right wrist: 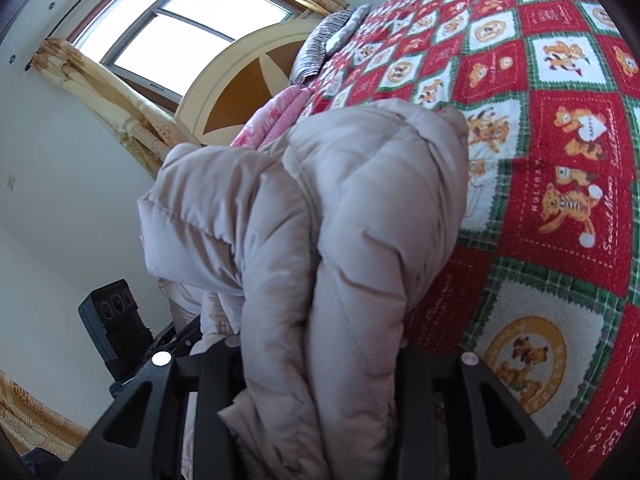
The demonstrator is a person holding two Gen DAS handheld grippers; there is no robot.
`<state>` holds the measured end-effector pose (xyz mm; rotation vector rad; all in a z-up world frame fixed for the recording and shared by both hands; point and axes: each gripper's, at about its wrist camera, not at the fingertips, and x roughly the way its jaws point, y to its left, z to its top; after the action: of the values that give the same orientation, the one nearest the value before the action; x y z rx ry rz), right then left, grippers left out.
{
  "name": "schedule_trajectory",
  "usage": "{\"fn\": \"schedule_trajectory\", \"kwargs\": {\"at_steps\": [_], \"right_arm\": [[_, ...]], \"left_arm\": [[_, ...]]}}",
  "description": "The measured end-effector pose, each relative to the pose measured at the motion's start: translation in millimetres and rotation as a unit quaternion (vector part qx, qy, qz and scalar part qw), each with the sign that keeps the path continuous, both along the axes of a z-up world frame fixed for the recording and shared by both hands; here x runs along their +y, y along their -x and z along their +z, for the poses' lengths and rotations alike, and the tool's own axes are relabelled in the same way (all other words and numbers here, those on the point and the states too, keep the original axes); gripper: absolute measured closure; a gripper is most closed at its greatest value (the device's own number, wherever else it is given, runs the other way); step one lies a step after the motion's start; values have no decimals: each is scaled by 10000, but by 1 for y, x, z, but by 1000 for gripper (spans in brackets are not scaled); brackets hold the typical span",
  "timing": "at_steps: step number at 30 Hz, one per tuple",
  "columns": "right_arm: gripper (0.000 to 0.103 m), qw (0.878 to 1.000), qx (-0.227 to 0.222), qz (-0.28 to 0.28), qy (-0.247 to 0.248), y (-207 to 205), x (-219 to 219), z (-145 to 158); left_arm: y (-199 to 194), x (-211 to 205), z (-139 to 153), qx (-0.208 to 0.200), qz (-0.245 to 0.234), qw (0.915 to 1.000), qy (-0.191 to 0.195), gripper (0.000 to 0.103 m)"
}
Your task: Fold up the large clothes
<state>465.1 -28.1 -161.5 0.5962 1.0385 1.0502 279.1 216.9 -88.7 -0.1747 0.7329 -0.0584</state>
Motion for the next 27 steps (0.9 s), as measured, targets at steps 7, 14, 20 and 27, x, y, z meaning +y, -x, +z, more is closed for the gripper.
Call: {"fn": "schedule_trajectory", "kwargs": {"at_steps": [7,14,20,27], "right_arm": [[52,9996,180,-173,119,0,-7,-13],[39,9984,-17,-369,430,6,-15,-13],[21,9955,-147,-692,627,10,-29,-8],[8,9833,-604,-1313,1104,31,-51,19]], "left_arm": [[5,7,-10,27,119,9999,-77,5],[18,9,-5,-63,270,9994,-194,3],[31,9,14,-404,446,9960,-656,3],[50,14,35,-687,768,9899,-970,3]]}}
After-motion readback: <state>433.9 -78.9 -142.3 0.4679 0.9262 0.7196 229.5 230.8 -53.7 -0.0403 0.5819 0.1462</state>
